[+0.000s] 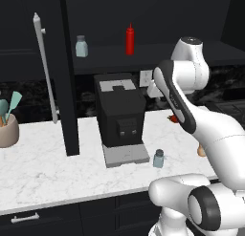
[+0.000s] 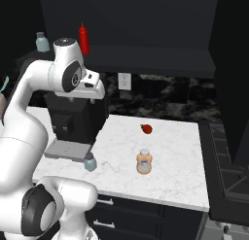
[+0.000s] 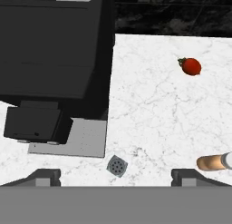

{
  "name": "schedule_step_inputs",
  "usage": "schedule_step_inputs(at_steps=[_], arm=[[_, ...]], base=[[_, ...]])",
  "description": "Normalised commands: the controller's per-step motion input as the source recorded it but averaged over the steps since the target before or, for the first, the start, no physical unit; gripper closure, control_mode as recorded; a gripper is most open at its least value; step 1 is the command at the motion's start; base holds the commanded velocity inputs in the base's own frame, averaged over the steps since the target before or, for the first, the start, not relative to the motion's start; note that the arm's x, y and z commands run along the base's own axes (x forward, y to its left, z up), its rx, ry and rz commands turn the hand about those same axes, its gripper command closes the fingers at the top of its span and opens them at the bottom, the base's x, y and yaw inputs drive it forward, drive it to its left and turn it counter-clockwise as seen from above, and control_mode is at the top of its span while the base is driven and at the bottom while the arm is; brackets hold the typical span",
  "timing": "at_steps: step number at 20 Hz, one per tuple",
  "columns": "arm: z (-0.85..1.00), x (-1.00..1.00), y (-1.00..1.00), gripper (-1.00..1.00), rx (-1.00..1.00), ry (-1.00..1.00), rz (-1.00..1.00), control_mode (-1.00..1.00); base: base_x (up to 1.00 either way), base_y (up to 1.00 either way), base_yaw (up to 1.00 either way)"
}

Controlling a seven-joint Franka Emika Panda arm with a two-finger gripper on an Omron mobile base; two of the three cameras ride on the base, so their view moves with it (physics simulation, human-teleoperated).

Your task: Put the shaker and condiment bottle from the counter next to their counterparts in the cabinet.

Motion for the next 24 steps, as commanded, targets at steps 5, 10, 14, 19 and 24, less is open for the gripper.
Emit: schedule_step_inputs(at_steps=[5,10,14,19,24], arm=[[0.00,0.00,0.00,-1.00,0.00,0.00,0.00,-1.00],[0.00,-0.01,0.00,-1.00,0.03,0.00,0.00,-1.00],[0.00,0.00,0.00,-1.00,0.06,0.00,0.01,-1.00],[0.00,0.00,0.00,-1.00,0.07,0.00,0.03,-1.00],[0.00,0.00,0.00,-1.00,0.05,0.00,0.05,-1.00]], base=[[0.00,0.00,0.00],[0.00,0.00,0.00],[0.00,0.00,0.00],[0.00,0.00,0.00],[0.00,0.00,0.00]])
